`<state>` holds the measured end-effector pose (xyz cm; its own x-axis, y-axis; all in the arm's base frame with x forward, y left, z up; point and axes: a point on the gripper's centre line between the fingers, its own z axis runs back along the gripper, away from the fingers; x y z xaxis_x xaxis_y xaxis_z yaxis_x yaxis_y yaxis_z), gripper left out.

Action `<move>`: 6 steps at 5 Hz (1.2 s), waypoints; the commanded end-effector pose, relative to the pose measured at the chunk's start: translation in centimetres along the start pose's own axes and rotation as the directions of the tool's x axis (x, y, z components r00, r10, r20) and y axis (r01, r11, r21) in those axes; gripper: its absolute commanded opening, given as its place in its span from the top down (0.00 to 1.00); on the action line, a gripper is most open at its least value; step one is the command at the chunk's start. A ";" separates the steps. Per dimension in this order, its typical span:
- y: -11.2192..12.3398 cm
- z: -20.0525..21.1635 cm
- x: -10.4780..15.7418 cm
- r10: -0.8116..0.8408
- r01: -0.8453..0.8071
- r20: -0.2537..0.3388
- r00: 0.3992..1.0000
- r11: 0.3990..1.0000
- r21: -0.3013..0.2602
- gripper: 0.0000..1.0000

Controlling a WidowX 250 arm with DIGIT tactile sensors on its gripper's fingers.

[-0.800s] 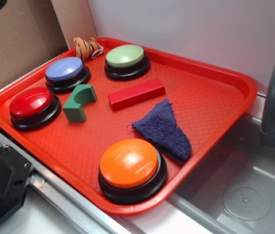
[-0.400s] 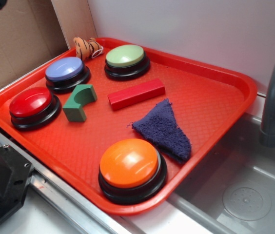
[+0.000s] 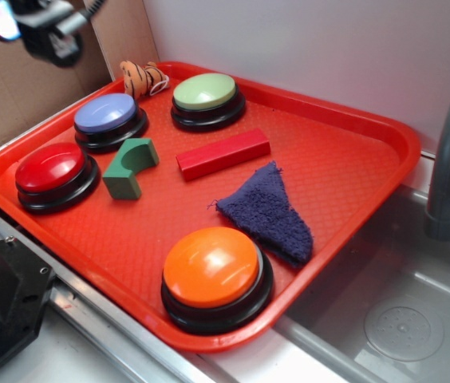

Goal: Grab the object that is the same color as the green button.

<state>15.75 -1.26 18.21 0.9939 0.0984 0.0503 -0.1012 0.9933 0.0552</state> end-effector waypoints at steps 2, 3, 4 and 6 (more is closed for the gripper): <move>2.4 -10.9 5.9 0.154 -0.156 0.030 0.988 0.983 0.100 0.00; 2.4 -13.1 5.9 0.113 -0.114 0.010 0.994 0.987 0.114 0.00; 2.9 -14.7 5.8 0.056 -0.055 -0.016 0.998 0.995 0.087 0.00; 3.1 -16.1 6.3 -0.003 0.003 -0.014 1.000 0.999 0.032 0.00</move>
<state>22.04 2.58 2.21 0.9967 0.0806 0.0127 -0.0814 0.9928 0.0877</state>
